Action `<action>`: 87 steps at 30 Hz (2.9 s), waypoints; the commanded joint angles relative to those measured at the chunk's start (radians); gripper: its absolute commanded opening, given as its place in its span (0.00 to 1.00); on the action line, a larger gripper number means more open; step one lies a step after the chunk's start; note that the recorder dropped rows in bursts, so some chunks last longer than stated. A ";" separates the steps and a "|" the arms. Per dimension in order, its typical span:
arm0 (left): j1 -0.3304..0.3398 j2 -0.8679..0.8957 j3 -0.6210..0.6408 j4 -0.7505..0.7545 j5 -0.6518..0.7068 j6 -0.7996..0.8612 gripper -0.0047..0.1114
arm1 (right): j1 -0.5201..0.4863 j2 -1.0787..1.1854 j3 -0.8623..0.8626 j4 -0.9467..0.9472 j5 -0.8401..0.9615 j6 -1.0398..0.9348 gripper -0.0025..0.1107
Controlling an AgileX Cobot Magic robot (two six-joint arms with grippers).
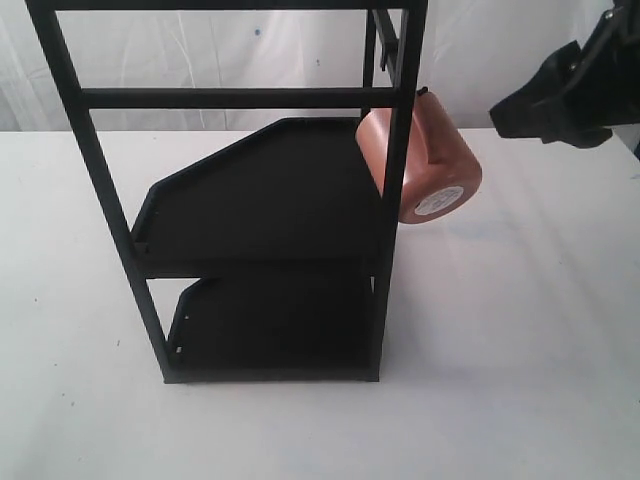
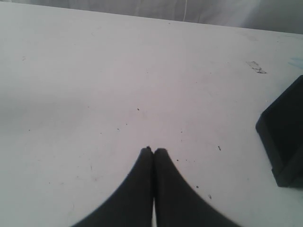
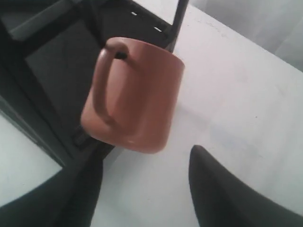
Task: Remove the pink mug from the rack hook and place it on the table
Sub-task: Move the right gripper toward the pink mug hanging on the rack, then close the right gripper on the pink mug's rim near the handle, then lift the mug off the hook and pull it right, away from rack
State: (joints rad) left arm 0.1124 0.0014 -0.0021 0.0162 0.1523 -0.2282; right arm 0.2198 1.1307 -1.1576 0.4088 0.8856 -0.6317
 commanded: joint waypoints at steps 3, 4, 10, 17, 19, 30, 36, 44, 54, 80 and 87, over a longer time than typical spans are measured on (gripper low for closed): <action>-0.006 -0.001 0.002 -0.008 -0.003 0.000 0.04 | -0.010 0.104 -0.014 0.074 -0.026 -0.099 0.48; -0.006 -0.001 0.002 -0.008 -0.003 0.000 0.04 | -0.010 0.131 -0.019 0.085 -0.039 -0.099 0.48; -0.006 -0.001 0.002 -0.008 -0.003 0.000 0.04 | -0.034 0.200 -0.094 0.214 0.020 -0.101 0.48; -0.006 -0.001 0.002 -0.008 -0.003 0.000 0.04 | -0.061 0.151 -0.128 0.229 0.156 -0.148 0.48; -0.006 -0.001 0.002 -0.008 -0.003 0.000 0.04 | -0.061 0.172 -0.128 0.249 0.162 -0.150 0.48; -0.006 -0.001 0.002 -0.008 -0.003 0.000 0.04 | -0.061 0.302 -0.128 0.405 0.114 -0.234 0.48; -0.006 -0.001 0.002 -0.008 -0.003 0.000 0.04 | -0.061 0.309 -0.128 0.405 0.112 -0.234 0.39; -0.006 -0.001 0.002 -0.008 -0.003 0.000 0.04 | -0.061 0.309 -0.126 0.405 0.108 -0.234 0.36; -0.006 -0.001 0.002 -0.008 -0.003 0.000 0.04 | -0.061 0.309 -0.109 0.410 0.100 -0.234 0.30; -0.006 -0.001 0.002 -0.008 -0.003 0.000 0.04 | -0.061 0.309 -0.109 0.426 0.113 -0.198 0.03; -0.006 -0.001 0.002 -0.008 -0.003 0.000 0.04 | -0.061 0.271 -0.109 0.359 0.111 -0.144 0.03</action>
State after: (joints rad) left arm 0.1124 0.0014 -0.0021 0.0162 0.1523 -0.2282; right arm 0.1684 1.4244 -1.2681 0.8009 1.0103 -0.8023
